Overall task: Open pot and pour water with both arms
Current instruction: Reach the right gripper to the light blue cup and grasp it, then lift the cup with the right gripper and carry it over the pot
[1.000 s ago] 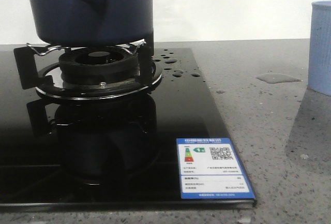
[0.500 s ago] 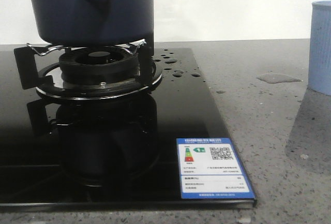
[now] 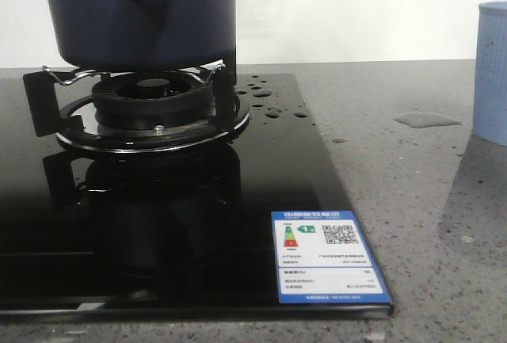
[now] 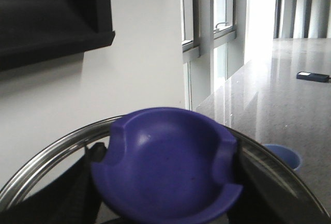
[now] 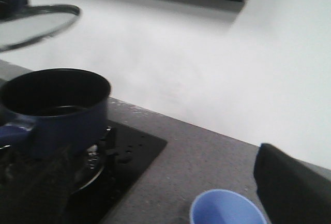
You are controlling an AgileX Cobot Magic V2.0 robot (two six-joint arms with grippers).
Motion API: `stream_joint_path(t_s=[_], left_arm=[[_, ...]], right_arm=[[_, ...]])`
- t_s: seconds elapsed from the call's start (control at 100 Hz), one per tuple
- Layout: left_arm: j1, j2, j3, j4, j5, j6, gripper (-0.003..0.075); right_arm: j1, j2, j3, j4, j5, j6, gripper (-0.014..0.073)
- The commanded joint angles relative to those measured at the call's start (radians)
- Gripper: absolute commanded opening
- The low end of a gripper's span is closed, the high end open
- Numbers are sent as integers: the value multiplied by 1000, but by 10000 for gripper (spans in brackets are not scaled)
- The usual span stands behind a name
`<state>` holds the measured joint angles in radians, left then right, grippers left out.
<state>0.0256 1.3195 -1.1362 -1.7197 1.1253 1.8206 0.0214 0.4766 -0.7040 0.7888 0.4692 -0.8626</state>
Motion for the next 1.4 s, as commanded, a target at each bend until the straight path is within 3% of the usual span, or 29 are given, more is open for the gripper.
stream_joint_path(t_s=[0.0, 0.1, 0.31, 0.59, 1.02, 1.39], left_arm=[[-1, -83, -34, -127, 58, -60, 294], [-1, -132, -34, -121, 82, -81, 294], [-1, -183, -34, -108, 76, -83, 294], [-1, -183, -34, -108, 72, -83, 294], [-1, -183, -34, -107, 72, -83, 294], [-1, -183, -34, -107, 76, -83, 294]], right_arm=[[-8, 16, 68, 7, -215, 5, 636], [-8, 18, 183, 47, -344, 5, 636], [-8, 37, 299, 94, -373, 3, 636], [2, 105, 299, 99, -421, 1, 636], [186, 267, 299, 99, -652, 1, 636], [204, 413, 299, 99, -715, 10, 636]])
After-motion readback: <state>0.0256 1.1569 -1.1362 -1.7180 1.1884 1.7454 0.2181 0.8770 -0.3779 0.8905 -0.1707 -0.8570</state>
